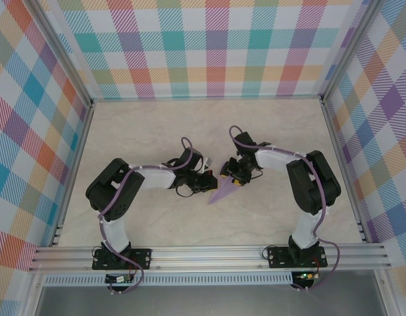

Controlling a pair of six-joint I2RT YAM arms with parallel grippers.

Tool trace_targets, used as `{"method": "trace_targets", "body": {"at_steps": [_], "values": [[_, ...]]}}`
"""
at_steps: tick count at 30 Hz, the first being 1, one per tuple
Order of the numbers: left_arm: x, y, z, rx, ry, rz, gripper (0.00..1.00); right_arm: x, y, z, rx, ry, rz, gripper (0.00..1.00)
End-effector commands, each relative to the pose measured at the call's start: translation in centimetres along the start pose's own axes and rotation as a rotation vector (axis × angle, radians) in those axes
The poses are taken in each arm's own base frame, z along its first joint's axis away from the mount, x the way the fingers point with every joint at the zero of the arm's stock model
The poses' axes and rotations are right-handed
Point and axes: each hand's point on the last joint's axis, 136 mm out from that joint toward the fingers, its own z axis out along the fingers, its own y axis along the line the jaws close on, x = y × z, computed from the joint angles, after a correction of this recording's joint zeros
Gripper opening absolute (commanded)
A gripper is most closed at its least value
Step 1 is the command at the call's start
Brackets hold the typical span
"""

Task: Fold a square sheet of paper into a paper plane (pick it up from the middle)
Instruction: Fourth fold the wing at the center of the table.

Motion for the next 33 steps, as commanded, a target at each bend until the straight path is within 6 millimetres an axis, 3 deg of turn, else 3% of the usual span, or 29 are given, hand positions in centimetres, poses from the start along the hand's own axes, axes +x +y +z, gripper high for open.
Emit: {"method": "trace_targets", "body": {"at_steps": [1,7,17,33], "values": [[-0.2,0.5,0.5,-0.032,0.005,0.011,0.05,1.9,-7.7,2.4,0.29,0.053,0.073,0.51],[-0.2,0.8,0.7,-0.036,0.011,0.007,0.04,2.0,-8.1,2.6,0.305,0.059,0.076,0.47],[0.0,1.1,0.6,-0.052,0.01,0.003,0.04,2.1,-8.1,3.3,0.307,0.081,0.06,0.52],[0.3,1.8,0.9,-0.072,0.032,0.001,0.03,2.3,-8.8,3.8,0.34,0.095,0.071,0.49]]}}
